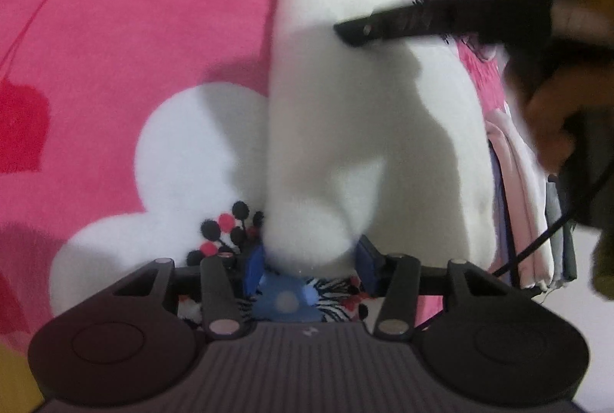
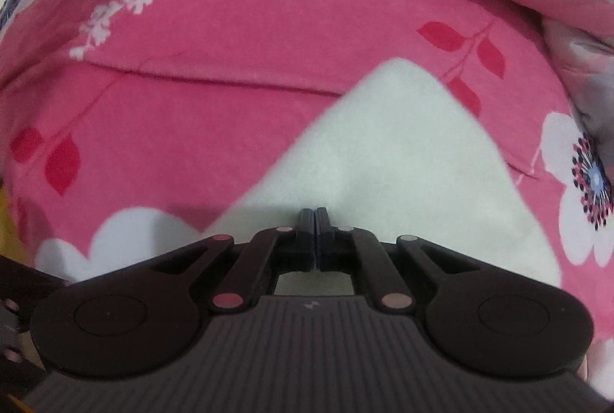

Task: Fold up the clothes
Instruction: 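Hold the lifted fleece edge with the left gripper while the right gripper presses the fleece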

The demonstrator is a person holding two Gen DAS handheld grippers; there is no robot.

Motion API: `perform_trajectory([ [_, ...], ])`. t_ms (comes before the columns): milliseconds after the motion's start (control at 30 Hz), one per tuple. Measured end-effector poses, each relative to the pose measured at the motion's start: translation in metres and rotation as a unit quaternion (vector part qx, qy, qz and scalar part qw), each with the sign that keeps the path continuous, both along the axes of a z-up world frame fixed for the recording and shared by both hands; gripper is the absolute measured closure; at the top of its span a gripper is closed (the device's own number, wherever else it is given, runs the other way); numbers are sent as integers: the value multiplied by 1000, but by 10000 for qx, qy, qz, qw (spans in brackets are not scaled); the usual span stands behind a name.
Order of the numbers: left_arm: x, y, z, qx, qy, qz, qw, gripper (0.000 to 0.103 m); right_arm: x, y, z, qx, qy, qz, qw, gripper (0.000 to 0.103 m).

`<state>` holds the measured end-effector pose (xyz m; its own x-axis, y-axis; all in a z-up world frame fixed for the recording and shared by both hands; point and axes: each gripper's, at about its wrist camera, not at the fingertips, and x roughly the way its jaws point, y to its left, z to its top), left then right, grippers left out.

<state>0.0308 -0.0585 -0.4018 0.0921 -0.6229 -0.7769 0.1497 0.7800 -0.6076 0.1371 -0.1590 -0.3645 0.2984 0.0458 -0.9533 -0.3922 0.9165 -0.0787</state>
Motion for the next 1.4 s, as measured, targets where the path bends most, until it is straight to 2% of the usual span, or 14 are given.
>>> perform_trajectory([
  [100, 0, 0, -1, -28, 3, 41, 10000, 53, 17, 1, 22, -50, -494, -11, 9988, 103],
  [200, 0, 1, -3, -60, 25, 97, 9999, 53, 40, -12, -12, -29, -277, -224, 9994, 103],
  [267, 1, 1, -3, -80, 71, 120, 9999, 52, 30, -24, -50, 80, -258, -128, 9996, 103],
  [400, 2, -1, -2, -54, 43, 36, 10000, 52, 28, -18, -26, -71, -363, -48, 9993, 103],
  [467, 3, -1, -2, -62, 46, 41, 10000, 51, 39, -22, -12, 31, -674, -260, 9974, 103],
  [533, 3, -1, -2, -71, 24, 46, 10000, 51, 56, -27, -14, 88, -931, -411, 9948, 103],
  [600, 4, -2, -2, -66, 15, 17, 10000, 51, 71, -35, -38, 161, -767, -501, 9957, 103],
  [667, 5, -3, -2, -57, 10, -25, 10000, 51, 71, -41, -44, 275, -918, -407, 9946, 103],
  [733, 7, -5, -2, -47, 5, -67, 10000, 51, 67, -45, -23, 367, -887, -607, 9935, 103],
  [867, 10, -6, -2, -33, 9, -122, 9999, 50, 19, -40, 32, 683, -700, -318, 9947, 102],
  [967, 9, -6, -2, 6, -7, -145, 9999, 51, -8, -32, 15, 662, 35, -111, 9977, 103],
  [1067, 10, -8, -2, 74, -60, -243, 9997, 50, -25, -33, -23, 657, -250, -266, 9972, 103],
  [1167, 11, -12, 0, 158, -146, -414, 9989, 50, -22, -34, -11, 721, -239, -630, 9951, 103],
  [1400, 12, -15, 1, 255, -253, -557, 9978, 50, -51, -36, 1, 618, -349, -753, 9946, 103],
])
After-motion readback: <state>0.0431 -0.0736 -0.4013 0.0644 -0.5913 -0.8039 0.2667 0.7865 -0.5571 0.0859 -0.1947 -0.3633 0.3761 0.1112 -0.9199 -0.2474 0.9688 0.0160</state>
